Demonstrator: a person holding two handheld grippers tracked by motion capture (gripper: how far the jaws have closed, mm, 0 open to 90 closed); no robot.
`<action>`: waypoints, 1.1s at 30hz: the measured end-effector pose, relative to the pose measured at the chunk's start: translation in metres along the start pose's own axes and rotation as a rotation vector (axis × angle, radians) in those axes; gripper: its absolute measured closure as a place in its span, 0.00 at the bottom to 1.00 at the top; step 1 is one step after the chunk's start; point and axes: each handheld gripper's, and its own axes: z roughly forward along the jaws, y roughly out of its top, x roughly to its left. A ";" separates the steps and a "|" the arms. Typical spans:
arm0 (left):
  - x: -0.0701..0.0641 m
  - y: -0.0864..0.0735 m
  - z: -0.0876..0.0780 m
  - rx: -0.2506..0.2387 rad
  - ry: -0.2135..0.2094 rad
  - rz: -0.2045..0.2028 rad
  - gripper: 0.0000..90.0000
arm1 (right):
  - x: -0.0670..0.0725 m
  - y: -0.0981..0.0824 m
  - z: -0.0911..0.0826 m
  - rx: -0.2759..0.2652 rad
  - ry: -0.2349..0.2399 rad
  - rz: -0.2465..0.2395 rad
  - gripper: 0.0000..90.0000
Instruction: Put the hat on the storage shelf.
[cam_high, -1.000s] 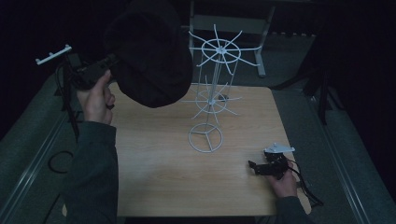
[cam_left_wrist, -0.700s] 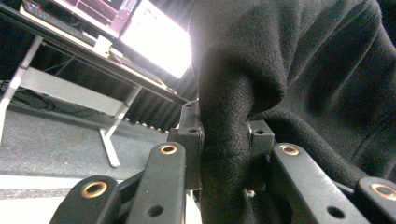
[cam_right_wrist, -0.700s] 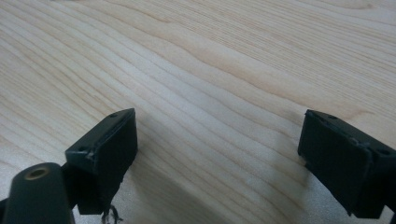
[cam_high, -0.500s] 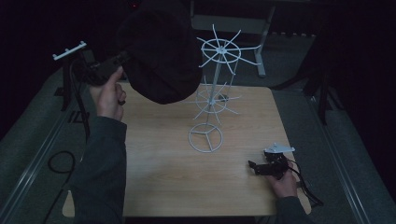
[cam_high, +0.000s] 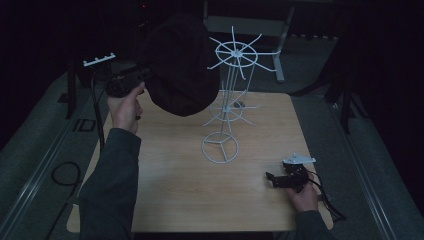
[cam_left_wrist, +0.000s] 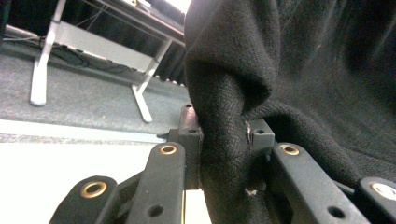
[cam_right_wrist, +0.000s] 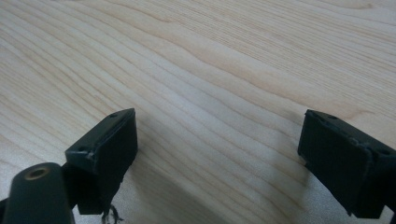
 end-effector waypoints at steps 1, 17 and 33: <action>0.001 -0.001 0.001 0.009 0.007 0.004 0.84 | 0.000 0.000 0.000 0.000 0.000 0.000 0.13; 0.004 -0.008 0.014 0.109 0.053 0.014 0.63 | 0.000 0.000 0.000 0.001 0.000 -0.002 0.13; 0.004 -0.011 0.022 0.136 0.067 0.016 0.53 | 0.000 0.000 0.000 0.001 0.001 -0.002 0.13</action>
